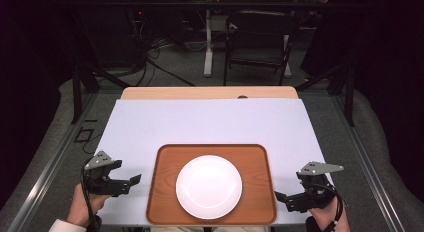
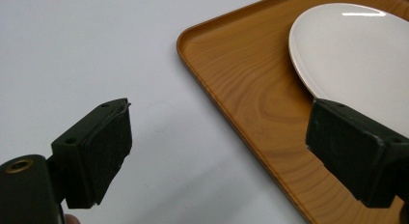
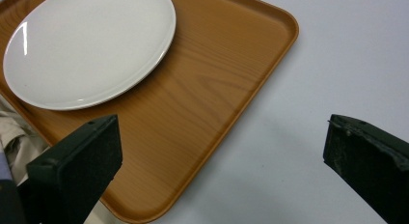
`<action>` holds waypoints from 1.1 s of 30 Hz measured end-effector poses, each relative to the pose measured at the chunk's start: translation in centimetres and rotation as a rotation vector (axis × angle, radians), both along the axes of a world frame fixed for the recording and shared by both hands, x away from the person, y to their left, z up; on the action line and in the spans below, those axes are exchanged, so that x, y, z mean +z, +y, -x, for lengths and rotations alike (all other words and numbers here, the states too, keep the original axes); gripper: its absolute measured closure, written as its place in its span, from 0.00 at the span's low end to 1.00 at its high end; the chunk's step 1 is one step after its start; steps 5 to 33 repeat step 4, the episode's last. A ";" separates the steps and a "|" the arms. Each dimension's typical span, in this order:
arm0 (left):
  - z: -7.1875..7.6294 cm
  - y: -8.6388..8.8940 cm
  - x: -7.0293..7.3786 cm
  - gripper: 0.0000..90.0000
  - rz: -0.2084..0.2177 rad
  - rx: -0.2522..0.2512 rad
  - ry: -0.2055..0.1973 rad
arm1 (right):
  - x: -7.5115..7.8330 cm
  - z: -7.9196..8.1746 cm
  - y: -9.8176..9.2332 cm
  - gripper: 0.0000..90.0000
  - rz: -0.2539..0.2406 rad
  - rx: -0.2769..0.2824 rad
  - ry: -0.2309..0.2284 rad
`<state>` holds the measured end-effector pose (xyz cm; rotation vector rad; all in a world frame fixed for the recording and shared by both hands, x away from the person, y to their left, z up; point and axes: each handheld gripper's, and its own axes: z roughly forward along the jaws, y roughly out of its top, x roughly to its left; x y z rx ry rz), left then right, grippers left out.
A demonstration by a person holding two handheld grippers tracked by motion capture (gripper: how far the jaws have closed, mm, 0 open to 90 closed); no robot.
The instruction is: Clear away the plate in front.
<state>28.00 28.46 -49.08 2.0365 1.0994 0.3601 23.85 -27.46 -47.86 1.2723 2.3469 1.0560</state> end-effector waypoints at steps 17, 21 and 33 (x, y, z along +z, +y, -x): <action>-0.2 0.0 -0.1 0.11 0.001 -0.006 0.008 | -0.1 -0.1 -0.1 0.00 -0.007 -0.002 0.012; -0.2 0.0 -0.1 0.11 0.001 -0.006 0.008 | -0.1 -0.1 -0.1 0.00 -0.007 -0.002 0.012; -0.2 0.0 -0.1 0.11 0.001 -0.006 0.008 | -0.1 -0.1 -0.1 0.00 -0.007 -0.002 0.012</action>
